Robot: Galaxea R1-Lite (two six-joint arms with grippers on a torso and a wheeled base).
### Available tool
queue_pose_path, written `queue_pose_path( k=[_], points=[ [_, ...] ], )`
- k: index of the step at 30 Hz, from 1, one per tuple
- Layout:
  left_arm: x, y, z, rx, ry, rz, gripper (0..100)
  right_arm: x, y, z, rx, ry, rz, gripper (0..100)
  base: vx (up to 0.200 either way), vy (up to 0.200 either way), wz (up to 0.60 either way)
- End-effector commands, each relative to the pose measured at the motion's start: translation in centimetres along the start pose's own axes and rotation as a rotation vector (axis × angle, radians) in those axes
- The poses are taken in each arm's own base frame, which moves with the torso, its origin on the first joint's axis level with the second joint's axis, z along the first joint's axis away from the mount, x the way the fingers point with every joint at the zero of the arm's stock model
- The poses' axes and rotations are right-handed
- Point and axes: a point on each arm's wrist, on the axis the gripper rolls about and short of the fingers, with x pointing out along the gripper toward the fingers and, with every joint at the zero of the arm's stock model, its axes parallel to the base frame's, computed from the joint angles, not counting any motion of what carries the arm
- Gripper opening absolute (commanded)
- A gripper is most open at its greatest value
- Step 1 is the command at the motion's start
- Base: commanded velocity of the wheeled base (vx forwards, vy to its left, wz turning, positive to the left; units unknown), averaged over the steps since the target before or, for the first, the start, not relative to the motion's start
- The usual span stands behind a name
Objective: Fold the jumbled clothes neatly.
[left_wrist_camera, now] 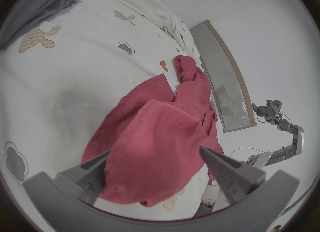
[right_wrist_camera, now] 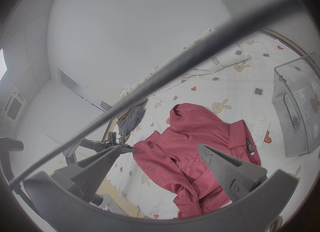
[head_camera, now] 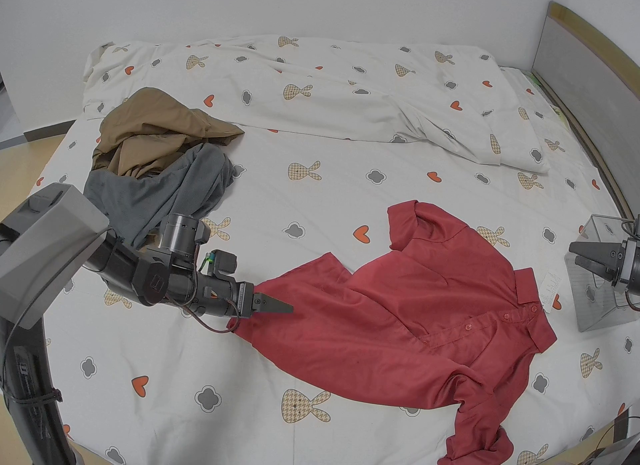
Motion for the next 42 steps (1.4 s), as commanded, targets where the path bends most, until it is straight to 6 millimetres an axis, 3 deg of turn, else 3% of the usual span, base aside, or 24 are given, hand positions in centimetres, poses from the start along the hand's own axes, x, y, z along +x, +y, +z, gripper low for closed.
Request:
queue_pose_path(
  k=[1,7,8,12,13,15,17,20,24,30,31,34,42],
  points=[
    [1.8,1.0,0.0,-0.010,0.019,-0.004,0,0.0,-0.1,-0.1,0.006,0.004,-0.001,100,0.000,0.000,0.00],
    [1.4,1.6,1.2,-0.031,-0.017,0.004,0,0.1,-0.1,-0.2,0.008,0.007,-0.001,100,0.000,0.000,0.00],
    [0.0,2.2,2.5,-0.051,-0.069,0.020,0,0.4,-0.1,-0.3,0.011,0.019,0.008,100,0.000,0.000,0.00],
    [-2.3,3.0,3.9,-0.054,-0.139,0.045,0,0.5,-0.1,-0.4,0.015,0.025,0.011,100,0.000,0.000,0.00],
    [-4.4,3.6,4.7,-0.063,-0.190,0.069,0,0.5,-0.1,-0.4,0.017,0.028,0.013,100,0.000,0.000,0.00],
    [-5.1,3.8,4.9,-0.065,-0.208,0.077,0,0.6,-0.1,-0.4,0.015,0.029,0.014,100,0.000,0.000,0.00],
    [-7.7,4.4,5.4,-0.086,-0.249,0.111,0,0.6,-0.1,-0.4,0.014,0.031,0.016,100,0.000,0.000,0.00],
    [-9.1,4.8,5.5,-0.125,-0.241,0.132,0,0.7,-0.2,-0.4,0.018,0.035,0.016,100,0.000,0.000,0.00],
    [-9.0,5.2,4.9,-0.161,-0.197,0.139,0,1.1,-0.2,-0.6,0.022,0.051,0.027,100,0.000,0.000,0.00],
    [-7.5,4.7,3.4,-0.154,-0.125,0.127,0,1.3,-0.2,-0.6,0.023,0.059,0.034,100,0.000,0.000,0.00],
    [-7.1,4.5,3.0,-0.145,-0.106,0.122,100,1.3,-0.2,-0.6,0.023,0.059,0.034,100,0.000,0.000,0.00],
    [-7.0,4.1,2.5,-0.145,-0.090,0.116,100,1.3,-0.2,-0.7,0.026,0.062,0.033,100,0.000,0.000,0.00],
    [-9.8,0.4,2.8,-0.085,-0.139,0.106,100,1.5,-0.6,-1.0,0.040,0.075,0.031,100,0.000,0.000,0.00]
  ],
)
